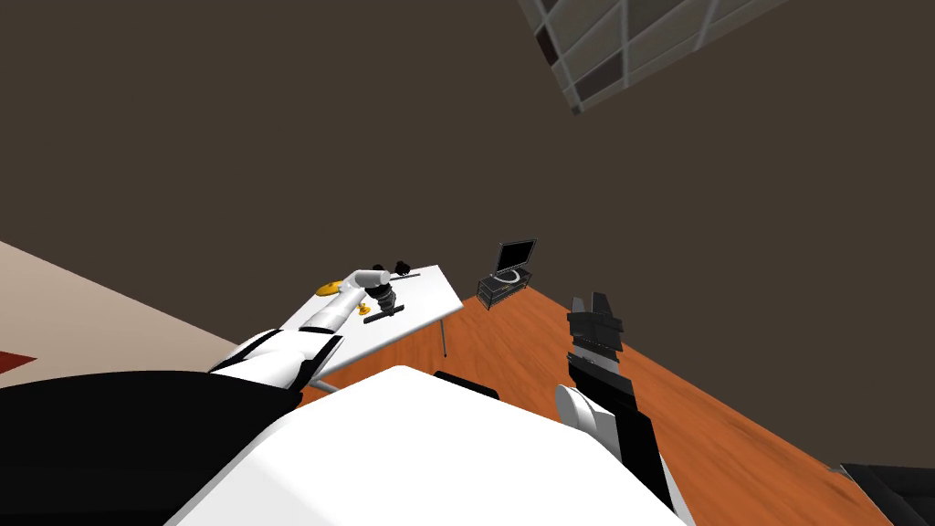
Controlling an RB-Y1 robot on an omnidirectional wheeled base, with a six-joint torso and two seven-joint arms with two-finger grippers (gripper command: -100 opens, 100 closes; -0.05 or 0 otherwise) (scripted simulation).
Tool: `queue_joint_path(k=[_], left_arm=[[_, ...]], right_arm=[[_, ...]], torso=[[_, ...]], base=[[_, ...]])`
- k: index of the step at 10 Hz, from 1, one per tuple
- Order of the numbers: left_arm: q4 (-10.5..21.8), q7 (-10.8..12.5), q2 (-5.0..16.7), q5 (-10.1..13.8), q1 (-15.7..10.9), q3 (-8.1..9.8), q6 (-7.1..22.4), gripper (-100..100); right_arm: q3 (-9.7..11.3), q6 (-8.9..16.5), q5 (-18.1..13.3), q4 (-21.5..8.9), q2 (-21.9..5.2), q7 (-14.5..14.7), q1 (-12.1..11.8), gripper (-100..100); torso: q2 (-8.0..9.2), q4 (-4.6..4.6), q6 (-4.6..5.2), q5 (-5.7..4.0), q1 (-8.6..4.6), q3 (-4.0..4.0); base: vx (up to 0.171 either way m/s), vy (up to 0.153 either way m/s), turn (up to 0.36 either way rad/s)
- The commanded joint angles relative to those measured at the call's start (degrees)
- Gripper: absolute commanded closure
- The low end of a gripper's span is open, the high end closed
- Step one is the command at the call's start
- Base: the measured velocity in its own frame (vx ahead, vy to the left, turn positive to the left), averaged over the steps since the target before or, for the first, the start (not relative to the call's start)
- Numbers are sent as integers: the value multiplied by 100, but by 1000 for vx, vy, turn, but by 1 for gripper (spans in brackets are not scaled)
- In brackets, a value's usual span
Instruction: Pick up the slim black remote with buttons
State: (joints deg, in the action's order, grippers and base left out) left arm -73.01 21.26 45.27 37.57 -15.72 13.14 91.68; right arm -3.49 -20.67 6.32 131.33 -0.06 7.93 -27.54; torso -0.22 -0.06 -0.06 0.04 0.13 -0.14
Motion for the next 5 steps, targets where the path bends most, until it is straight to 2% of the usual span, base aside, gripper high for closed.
queue_joint_path(k=[1,4,5], left_arm=[[117,-2,53,86,4,-29,202,-100],[269,25,139,224,8,-94,529,-100],[195,39,115,196,27,-78,467,-100]], right_arm=[[0,0,0,0,0,0,0,0],[0,0,0,0,0,0,0,0],[0,0,0,0,0,0,0,0]], torso=[[0,0,0,0,0,0],[2,1,0,0,-2,1],[3,1,0,0,-1,2]], base=[[58,22,8],[67,20,20],[28,10,3]])
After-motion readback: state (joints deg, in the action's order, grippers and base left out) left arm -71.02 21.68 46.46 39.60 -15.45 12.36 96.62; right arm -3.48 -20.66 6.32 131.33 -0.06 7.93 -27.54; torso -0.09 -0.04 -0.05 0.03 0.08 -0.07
